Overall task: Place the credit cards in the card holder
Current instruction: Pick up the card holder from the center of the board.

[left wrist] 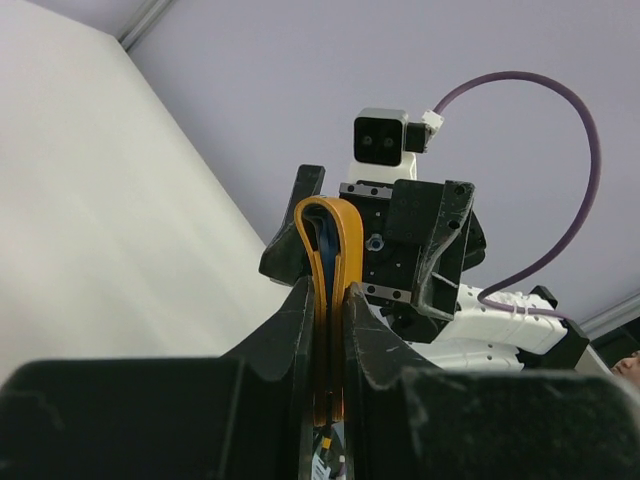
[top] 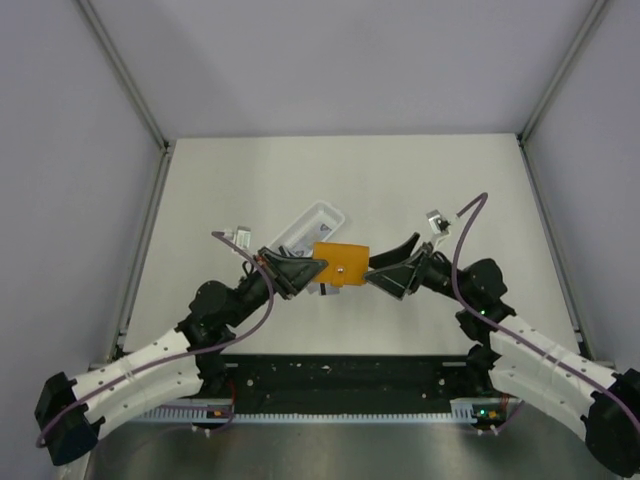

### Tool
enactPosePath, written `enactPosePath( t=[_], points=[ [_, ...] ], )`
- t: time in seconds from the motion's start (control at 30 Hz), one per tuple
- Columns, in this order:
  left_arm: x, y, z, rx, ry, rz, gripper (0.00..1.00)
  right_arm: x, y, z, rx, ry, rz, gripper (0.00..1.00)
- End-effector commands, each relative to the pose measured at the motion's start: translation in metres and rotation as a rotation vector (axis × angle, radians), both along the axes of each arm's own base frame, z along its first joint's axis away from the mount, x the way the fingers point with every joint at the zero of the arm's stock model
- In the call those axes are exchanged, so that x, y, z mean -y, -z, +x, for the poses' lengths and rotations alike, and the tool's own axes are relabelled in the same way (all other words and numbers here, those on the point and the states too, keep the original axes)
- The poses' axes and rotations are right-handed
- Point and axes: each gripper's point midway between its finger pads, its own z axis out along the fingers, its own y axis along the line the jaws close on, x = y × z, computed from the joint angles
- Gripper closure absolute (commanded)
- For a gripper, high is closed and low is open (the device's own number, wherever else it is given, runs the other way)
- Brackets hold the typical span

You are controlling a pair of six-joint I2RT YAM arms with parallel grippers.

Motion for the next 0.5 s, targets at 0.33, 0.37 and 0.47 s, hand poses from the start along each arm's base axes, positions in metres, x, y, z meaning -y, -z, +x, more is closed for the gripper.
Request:
enactPosePath(
  t=[0.33,0.37,0.47],
  points=[
    [0.010,-0.038,-0.005,0.069,0.060,-0.127,1.00,-0.015,-0.023,-0.005,0.029,-0.053,0.117,0.73],
    [0.010,-0.039,-0.006,0.076,0.065,-0.126,1.00,-0.016,-0.024,-0.005,0.033,-0.050,0.113,0.88],
    [0.007,-0.040,-0.006,0.114,0.046,-0.095,0.71,-0.016,-0.023,-0.001,0.035,-0.027,0.037,1.00]
  ],
)
